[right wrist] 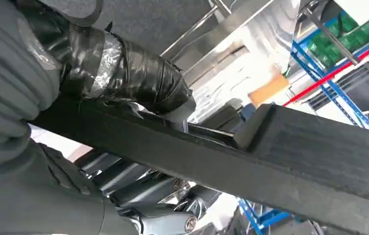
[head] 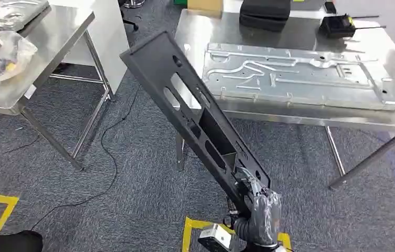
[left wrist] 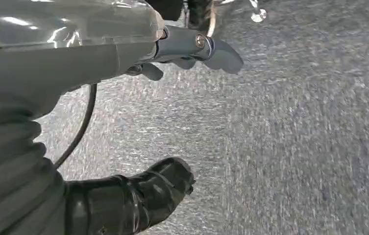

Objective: Take the parts from the cabinet and place them on the table.

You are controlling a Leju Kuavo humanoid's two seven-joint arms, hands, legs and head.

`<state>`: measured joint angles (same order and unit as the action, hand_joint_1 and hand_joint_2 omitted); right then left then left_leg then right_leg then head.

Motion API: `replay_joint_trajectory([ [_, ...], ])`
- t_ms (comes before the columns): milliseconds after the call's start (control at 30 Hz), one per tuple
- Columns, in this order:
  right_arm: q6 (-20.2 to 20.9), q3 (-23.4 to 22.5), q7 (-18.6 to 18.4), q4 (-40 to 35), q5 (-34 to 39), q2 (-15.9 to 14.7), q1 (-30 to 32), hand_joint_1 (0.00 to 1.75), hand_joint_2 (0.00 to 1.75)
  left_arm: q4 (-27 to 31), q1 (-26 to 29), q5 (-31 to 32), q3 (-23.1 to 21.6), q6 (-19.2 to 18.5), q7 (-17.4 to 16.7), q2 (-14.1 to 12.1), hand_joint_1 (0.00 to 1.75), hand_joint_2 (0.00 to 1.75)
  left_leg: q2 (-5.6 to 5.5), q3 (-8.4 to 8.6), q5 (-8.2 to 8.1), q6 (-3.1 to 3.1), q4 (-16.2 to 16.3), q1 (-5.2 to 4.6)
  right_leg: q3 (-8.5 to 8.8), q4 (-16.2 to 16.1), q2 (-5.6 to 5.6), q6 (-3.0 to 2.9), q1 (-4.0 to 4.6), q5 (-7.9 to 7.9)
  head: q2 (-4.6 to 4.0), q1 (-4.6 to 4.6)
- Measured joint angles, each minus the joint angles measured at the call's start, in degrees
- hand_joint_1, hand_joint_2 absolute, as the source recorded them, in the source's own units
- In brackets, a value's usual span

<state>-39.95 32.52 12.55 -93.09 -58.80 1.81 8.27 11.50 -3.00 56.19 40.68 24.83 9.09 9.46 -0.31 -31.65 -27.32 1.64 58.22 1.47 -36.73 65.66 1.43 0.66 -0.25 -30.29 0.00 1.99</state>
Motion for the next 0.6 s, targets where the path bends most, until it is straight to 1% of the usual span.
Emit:
replay_joint_trajectory([
  [33,0.00,0.00,-0.02,0.00,-0.02,0.00,-0.03,1.75,1.75,0.00,0.04,0.02,0.00,0.00,0.00,0.02,0.00,1.75,0.57,-0.01,-0.06,0.08,0.02,-0.06,-2.33,4.66,-0.68,0.27,-0.19,-2.19,0.00,0.02],
  [67,0.00,0.00,-0.02,0.00,-0.02,0.00,0.06,1.75,1.75,0.00,0.13,0.00,0.02,0.00,0.00,0.02,0.00,1.75,1.27,-0.02,-0.13,0.08,0.04,-0.09,-4.59,8.98,-0.89,0.49,-0.35,-3.81,0.00,0.02],
  [100,0.00,0.00,-0.02,0.02,-0.02,-0.02,0.10,1.75,1.75,0.00,0.18,0.00,0.04,0.00,0.00,0.02,0.00,1.75,1.94,0.01,-0.21,0.06,0.05,-0.09,-5.96,11.40,-0.93,0.63,-0.49,-4.11,0.00,0.02],
  [133,0.00,0.00,-0.07,0.02,-0.02,-0.04,0.13,1.75,1.75,0.00,0.17,0.00,0.04,0.00,0.00,0.02,0.00,1.75,2.55,0.10,-0.32,0.01,0.05,-0.09,-6.01,11.05,-1.05,0.73,-0.60,-3.04,0.00,0.02],
  [167,0.00,-0.02,-0.09,0.02,-0.02,-0.04,0.12,1.75,1.75,0.00,0.14,0.02,0.07,0.00,0.00,0.02,0.00,1.75,3.16,0.29,-0.48,-0.07,0.05,-0.09,-4.62,8.06,-1.30,0.71,-0.66,-0.78,0.00,0.02],
  [200,0.00,0.00,-0.07,0.02,-0.02,-0.04,0.11,1.75,1.75,0.00,0.09,0.02,0.07,0.00,0.00,0.02,0.00,1.75,3.72,0.62,-0.68,-0.30,0.04,-0.08,-1.81,2.63,-1.77,0.55,-0.65,2.18,0.00,0.02],
  [233,0.00,0.00,-0.09,0.02,-0.02,-0.04,0.10,1.75,1.75,0.02,0.04,0.02,0.07,0.00,0.00,0.04,0.00,1.75,4.18,1.01,-0.92,-0.59,0.04,-0.08,1.22,-3.06,-3.27,0.21,-0.49,4.68,0.00,0.02],
  [267,0.00,0.00,-0.09,0.02,-0.02,-0.04,0.01,1.75,1.75,0.00,0.06,0.02,0.07,0.00,0.00,0.04,0.00,1.75,4.56,1.24,-1.11,-0.91,-0.04,-0.22,2.59,-5.76,-5.95,-0.18,0.05,3.91,0.00,0.02],
  [300,0.00,-0.02,-0.09,0.02,-0.02,-0.04,0.00,1.75,1.75,0.02,0.02,0.02,0.07,-0.02,0.00,0.04,0.00,1.75,4.96,1.29,-1.33,-1.28,0.12,-0.58,2.43,-6.16,-5.42,-0.59,0.47,4.15,0.00,-0.02],
  [367,0.00,-0.04,-0.09,0.00,-0.02,-0.04,0.01,1.75,1.75,0.02,-0.11,0.02,0.07,-0.02,0.00,0.04,0.00,1.75,5.90,1.64,-1.41,-1.77,-0.22,-0.57,2.17,-5.88,-4.20,-0.97,0.62,4.03,0.00,-0.02],
  [400,0.00,-0.07,-0.11,0.00,-0.02,-0.04,0.06,1.75,1.75,0.02,-0.16,0.02,0.07,-0.02,0.00,0.07,0.00,1.75,6.49,1.98,-1.41,-2.13,-0.49,-0.63,2.11,-6.06,-3.49,-1.35,0.67,4.11,0.00,0.00],
  [433,-0.02,-0.07,-0.09,0.00,-0.02,-0.04,0.09,1.75,1.75,0.02,-0.21,0.04,0.07,-0.02,0.02,0.07,0.00,1.75,6.41,1.86,-1.92,-2.52,-0.34,-0.46,2.64,-6.84,-2.77,-1.99,-0.17,4.56,0.00,-0.07],
  [467,-0.02,-0.09,-0.09,0.00,-0.04,-0.02,0.11,1.75,1.75,0.02,-0.25,0.09,0.07,-0.02,0.04,0.07,0.00,1.75,3.85,1.69,-2.87,-2.71,1.00,-0.28,2.83,-7.18,-2.39,-2.19,-0.08,4.68,0.00,-0.02],
  [500,0.00,-0.11,-0.11,0.00,-0.04,-0.02,-0.06,1.75,1.75,0.02,-0.22,0.13,0.07,-0.02,0.13,0.07,0.00,1.75,1.97,0.10,-4.94,-2.72,4.32,-0.24,2.76,-7.17,-2.06,-2.63,-0.12,4.75,0.00,-0.16],
  [533,0.00,-0.11,-0.11,0.00,-0.04,0.02,-0.18,1.75,1.75,0.02,-0.20,0.13,0.07,-0.07,0.13,0.07,0.00,1.75,1.33,-1.93,-7.06,-2.80,8.43,-0.19,2.68,-7.11,-1.50,-2.72,-0.11,4.73,0.00,-0.17],
  [567,0.00,-0.11,-0.11,0.02,-0.09,0.02,-0.15,1.75,1.75,0.02,-0.11,0.15,0.07,-0.09,0.15,0.07,0.00,1.75,0.96,-4.50,-9.13,-2.92,13.55,-0.24,2.66,-7.07,-0.84,-2.83,-0.01,4.67,0.00,-0.17],
  [600,0.00,-0.11,-0.11,0.04,-0.15,0.00,-0.11,1.75,1.75,0.02,0.02,0.20,0.07,-0.09,0.15,0.07,0.00,1.75,0.89,-6.39,-9.91,-2.99,17.09,-0.24,2.67,-6.98,-0.09,-2.90,0.10,4.62,0.00,-0.17],
])
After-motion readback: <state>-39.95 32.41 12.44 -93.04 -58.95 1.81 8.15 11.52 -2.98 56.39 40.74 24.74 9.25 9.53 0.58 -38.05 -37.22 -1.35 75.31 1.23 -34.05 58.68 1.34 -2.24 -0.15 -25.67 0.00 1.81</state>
